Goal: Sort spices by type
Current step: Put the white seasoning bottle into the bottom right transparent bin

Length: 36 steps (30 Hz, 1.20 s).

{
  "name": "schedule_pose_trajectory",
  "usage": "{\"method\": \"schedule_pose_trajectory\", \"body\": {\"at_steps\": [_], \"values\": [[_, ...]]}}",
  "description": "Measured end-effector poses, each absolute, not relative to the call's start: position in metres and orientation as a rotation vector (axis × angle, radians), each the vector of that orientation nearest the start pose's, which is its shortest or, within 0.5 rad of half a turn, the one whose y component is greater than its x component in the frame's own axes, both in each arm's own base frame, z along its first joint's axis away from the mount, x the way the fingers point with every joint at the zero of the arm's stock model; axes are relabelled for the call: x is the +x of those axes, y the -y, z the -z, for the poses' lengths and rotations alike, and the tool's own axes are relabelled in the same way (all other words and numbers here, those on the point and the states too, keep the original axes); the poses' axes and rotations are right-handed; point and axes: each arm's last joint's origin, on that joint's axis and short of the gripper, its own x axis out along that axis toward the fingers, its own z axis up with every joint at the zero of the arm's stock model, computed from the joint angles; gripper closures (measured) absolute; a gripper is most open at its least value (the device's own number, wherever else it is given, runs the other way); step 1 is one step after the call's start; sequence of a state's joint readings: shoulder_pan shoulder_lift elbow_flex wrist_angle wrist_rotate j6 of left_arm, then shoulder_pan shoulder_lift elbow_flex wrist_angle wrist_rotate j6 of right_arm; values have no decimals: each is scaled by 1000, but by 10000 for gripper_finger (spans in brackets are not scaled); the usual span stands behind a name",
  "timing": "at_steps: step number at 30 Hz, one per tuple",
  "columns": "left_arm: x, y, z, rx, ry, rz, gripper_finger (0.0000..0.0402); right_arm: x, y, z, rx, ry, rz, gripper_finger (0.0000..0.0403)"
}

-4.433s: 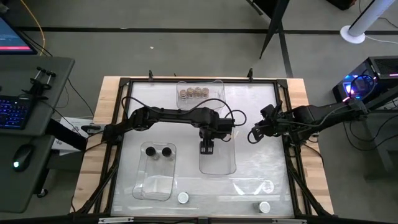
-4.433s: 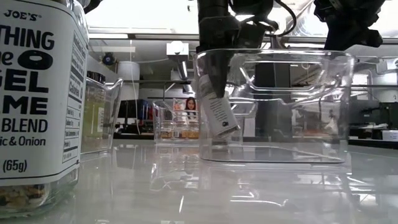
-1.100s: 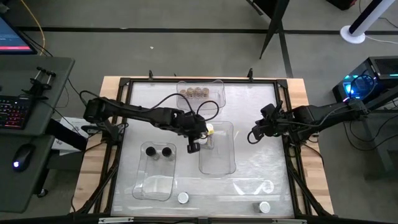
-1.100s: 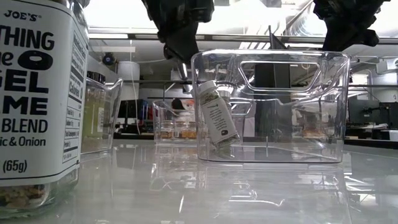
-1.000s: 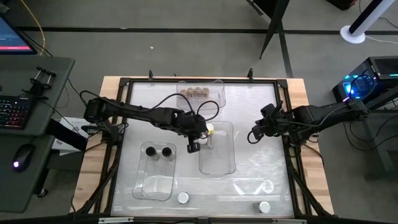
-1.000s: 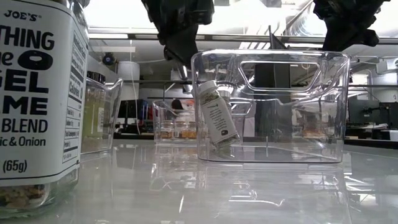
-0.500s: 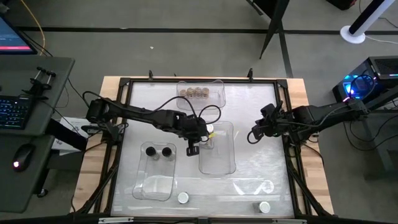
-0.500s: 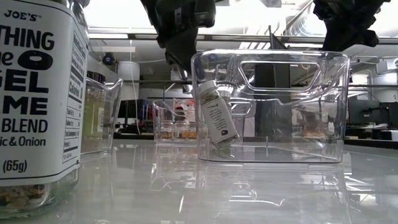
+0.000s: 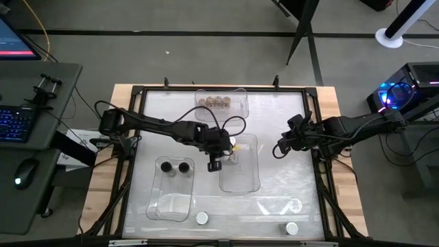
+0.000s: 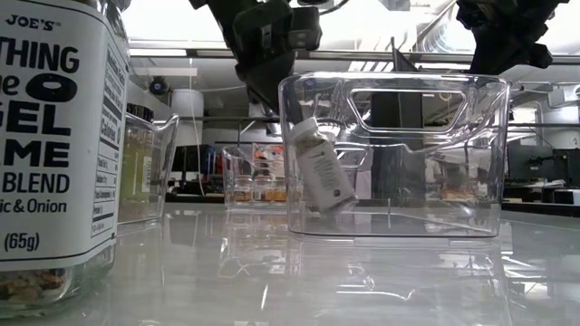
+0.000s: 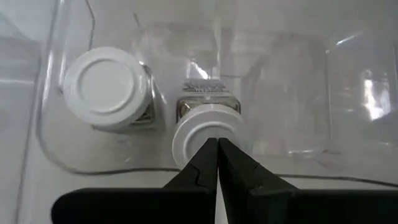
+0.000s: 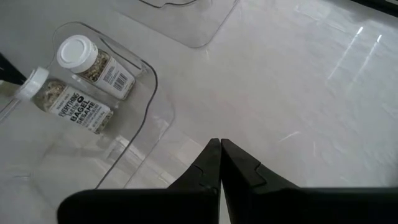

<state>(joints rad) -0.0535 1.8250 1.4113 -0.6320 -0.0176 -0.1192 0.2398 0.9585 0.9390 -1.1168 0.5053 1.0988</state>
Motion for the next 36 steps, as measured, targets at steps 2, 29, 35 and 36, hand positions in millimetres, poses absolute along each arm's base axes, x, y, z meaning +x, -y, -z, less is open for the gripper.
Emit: {"method": "schedule_pose_trajectory", "body": {"at_steps": [2, 29, 35, 36], "values": [[384, 22, -228, -74, -1054, -18, 401, 153, -23, -290, 575, -787, 761, 402], [318, 0, -305, -130, -807, -153, 401, 273, -43, -280, 459, -703, 126, 323], [280, -4, -295, -273, -750, -240, 401, 304, -45, -262, 246, -1037, 8, 187], [276, -4, -292, -290, -747, -252, 401, 310, -46, -255, 205, -1086, -2, 168]]}}
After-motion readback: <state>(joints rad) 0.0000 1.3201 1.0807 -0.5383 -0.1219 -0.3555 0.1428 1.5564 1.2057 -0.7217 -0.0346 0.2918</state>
